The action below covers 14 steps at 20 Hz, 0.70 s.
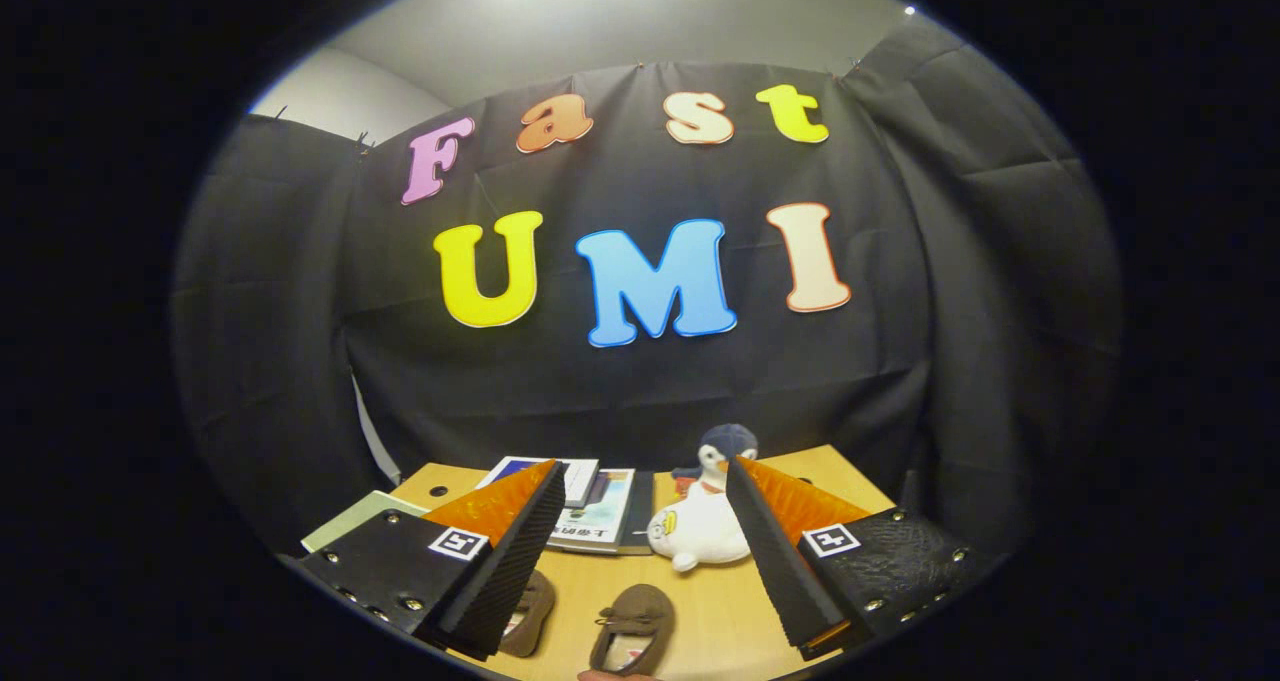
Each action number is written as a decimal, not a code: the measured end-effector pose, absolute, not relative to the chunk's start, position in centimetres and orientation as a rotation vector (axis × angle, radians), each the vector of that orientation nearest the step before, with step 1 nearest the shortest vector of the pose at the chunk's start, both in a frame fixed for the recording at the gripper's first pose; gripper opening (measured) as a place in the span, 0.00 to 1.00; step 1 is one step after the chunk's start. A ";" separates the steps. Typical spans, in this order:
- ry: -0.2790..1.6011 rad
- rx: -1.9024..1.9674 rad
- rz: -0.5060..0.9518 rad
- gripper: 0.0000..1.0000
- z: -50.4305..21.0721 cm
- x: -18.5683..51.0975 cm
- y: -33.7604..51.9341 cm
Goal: Open the storage box then place both shoes into the box .Put the left shoe in first, then the right shoe, with the right side of both shoes facing outward in a uniform manner.
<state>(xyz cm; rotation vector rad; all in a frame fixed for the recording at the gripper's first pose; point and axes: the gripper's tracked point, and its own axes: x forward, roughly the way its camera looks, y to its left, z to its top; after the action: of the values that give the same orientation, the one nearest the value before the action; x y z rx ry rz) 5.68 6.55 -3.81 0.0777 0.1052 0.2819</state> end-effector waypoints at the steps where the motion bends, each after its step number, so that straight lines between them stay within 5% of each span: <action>1: 0.129 0.099 0.322 0.99 -4.6 5.8 7.7; 14: 0.611 0.391 0.736 0.99 -18.1 4.8 22.3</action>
<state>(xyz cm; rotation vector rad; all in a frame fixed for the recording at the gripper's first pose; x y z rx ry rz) 4.80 22.31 -18.10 0.3912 0.6109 0.7357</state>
